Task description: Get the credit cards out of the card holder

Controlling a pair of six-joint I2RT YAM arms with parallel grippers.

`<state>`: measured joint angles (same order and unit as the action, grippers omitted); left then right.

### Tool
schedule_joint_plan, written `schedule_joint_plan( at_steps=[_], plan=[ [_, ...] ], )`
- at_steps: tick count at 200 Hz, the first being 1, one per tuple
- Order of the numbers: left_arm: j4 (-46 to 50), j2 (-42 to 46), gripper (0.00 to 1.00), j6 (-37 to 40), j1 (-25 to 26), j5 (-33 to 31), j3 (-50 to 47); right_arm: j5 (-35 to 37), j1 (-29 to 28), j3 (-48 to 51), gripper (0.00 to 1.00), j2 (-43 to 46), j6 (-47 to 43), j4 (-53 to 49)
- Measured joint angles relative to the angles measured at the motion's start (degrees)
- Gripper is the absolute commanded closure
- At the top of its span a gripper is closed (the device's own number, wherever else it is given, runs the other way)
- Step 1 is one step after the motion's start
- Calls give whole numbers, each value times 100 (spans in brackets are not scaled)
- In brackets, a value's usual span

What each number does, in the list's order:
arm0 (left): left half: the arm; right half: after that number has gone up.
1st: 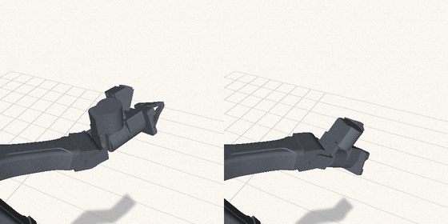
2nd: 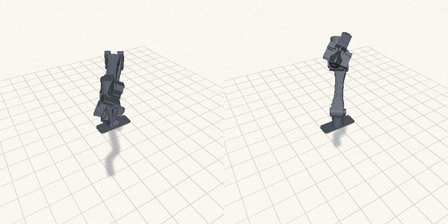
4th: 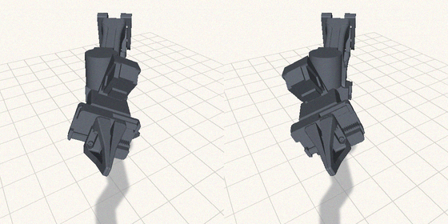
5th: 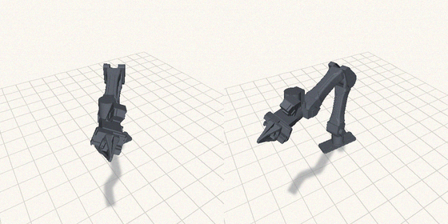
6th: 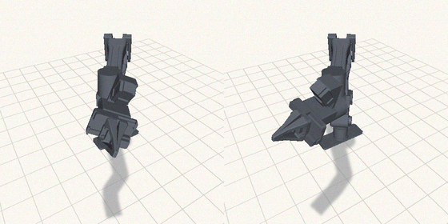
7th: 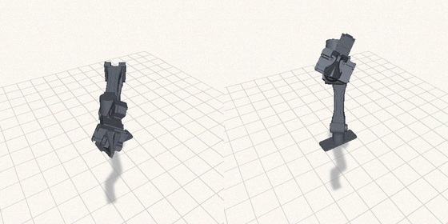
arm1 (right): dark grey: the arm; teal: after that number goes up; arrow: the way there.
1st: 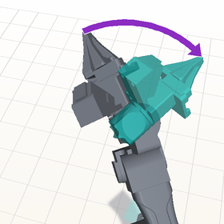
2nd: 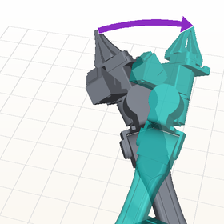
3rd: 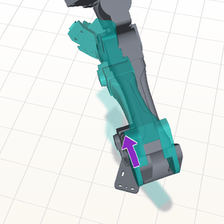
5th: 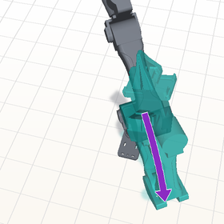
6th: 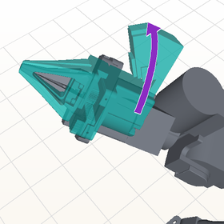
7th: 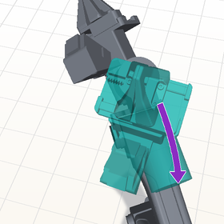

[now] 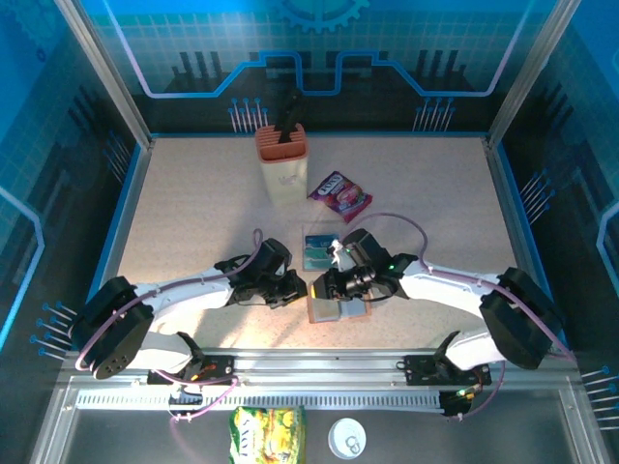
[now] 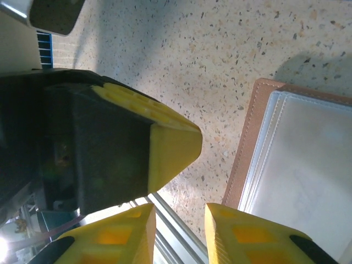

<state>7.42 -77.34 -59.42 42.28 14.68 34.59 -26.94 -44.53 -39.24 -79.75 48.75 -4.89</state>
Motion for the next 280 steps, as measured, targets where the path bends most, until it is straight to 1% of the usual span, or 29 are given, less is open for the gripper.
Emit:
schedule_joint_plan(
  at_steps=[26, 71, 129, 179, 248, 280],
  plan=[
    [2, -109, 89, -2, 0, 0, 0, 24, 9, 0, 71, 188, -63, -260],
    [-4, -249, 93, -7, 63, 11, 0, 417, 42, -2, 71, 433, -291, -1040],
    [-205, -798, 97, -44, 293, 72, 35, 678, 223, -42, 71, 514, -577, -1696],
    [-479, -1086, 99, -52, 323, 214, 105, 704, 267, -63, 71, 518, -660, -1784],
    [-22, -999, 100, -22, 323, 127, 356, 702, 278, -63, 71, 518, -664, -1784],
    [-9, -927, 100, -22, 358, 136, 433, 702, 310, -63, 71, 535, -678, -1784]
  ],
)
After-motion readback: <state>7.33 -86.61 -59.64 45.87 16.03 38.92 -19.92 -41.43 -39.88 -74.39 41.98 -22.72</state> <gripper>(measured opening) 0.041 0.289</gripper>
